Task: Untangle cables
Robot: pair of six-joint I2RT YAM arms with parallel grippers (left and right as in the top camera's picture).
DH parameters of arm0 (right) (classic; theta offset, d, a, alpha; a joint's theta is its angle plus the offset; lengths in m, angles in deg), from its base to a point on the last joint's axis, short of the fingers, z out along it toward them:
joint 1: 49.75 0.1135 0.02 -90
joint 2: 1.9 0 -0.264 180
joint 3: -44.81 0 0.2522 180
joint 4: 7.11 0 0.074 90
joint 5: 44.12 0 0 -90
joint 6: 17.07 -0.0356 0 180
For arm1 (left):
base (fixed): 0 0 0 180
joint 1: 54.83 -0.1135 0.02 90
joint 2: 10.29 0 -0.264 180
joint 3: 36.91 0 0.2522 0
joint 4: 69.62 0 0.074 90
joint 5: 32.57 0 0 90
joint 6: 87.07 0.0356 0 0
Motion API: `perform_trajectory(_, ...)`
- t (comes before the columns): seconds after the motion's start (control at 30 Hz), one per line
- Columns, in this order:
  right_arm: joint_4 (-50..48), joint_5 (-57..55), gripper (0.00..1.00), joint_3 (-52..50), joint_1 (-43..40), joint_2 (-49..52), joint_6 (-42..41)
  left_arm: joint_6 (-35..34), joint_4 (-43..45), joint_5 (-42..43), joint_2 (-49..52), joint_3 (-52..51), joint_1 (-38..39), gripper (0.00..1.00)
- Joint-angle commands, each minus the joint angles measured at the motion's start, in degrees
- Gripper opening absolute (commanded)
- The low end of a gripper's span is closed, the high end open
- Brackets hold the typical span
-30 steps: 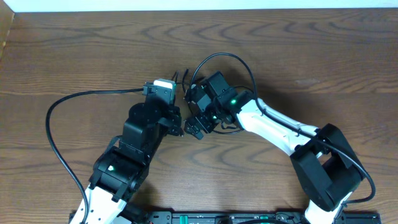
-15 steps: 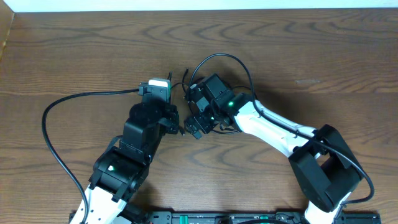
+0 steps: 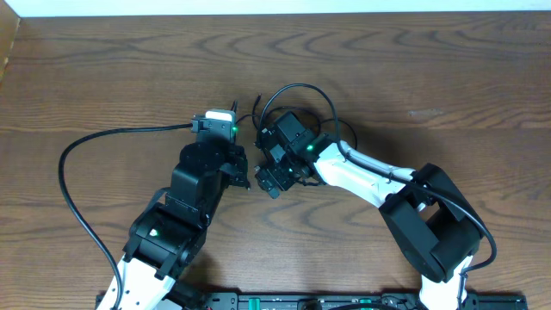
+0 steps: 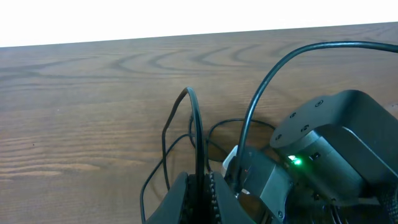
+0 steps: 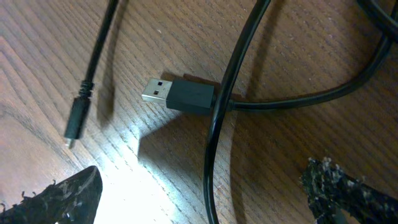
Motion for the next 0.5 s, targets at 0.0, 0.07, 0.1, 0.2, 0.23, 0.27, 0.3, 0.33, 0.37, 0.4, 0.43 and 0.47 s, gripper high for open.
perform_trajectory(0.0,0.5,-0.6,0.99,-0.6,0.3,0.8,-0.9,-0.5,-0.1,-1.2,-0.5,-0.1,-0.1,0.08)
perform_trajectory(0.07,0.9,-2.0,0.99,-0.8,0.3,1.0,-0.1,-0.5,-0.1,-1.2,-0.7,-0.1,-0.1,0.08)
perform_trajectory(0.1,1.4,-3.3,0.99,-0.9,0.3,1.3,0.2,-0.5,-0.2,-1.2,-0.9,-0.1,-0.1,0.08)
perform_trajectory(0.2,3.0,-6.9,0.99,-0.9,0.5,1.4,1.4,-0.5,-0.5,-1.2,-1.7,-0.1,-0.1,0.08)
perform_trajectory(0.23,3.3,-7.7,0.99,-0.9,0.5,1.4,2.0,-0.5,-0.7,-1.2,-2.1,-0.1,-0.1,0.08)
perform_trajectory(0.27,3.5,-8.0,0.99,-0.9,0.5,1.4,2.4,-0.5,-0.8,-1.2,-2.5,-0.1,-0.1,0.08)
perform_trajectory(0.3,3.6,-8.0,0.99,-0.9,0.5,1.4,2.9,-0.5,-0.9,-1.4,-2.9,-0.1,-0.1,0.08)
perform_trajectory(0.33,3.6,-8.0,0.99,-0.9,0.5,1.4,3.2,-0.5,-0.9,-1.4,-3.3,-0.1,-0.1,0.08)
perform_trajectory(0.37,3.6,-7.9,0.99,-0.9,0.5,1.4,3.5,-0.5,-0.9,-1.4,-3.6,-0.1,-0.1,0.08)
perform_trajectory(0.4,3.5,-8.0,0.99,-0.9,0.5,1.4,3.7,-0.5,-0.9,-1.4,-3.9,-0.1,-0.1,0.08)
perform_trajectory(0.43,3.5,-7.9,0.99,-0.9,0.6,1.4,4.0,-0.5,-0.9,-1.4,-4.2,-0.1,-0.1,0.08)
perform_trajectory(0.47,3.4,-7.9,0.99,-0.9,0.7,1.4,4.0,-0.5,-1.1,-1.4,-4.3,-0.1,-0.1,0.08)
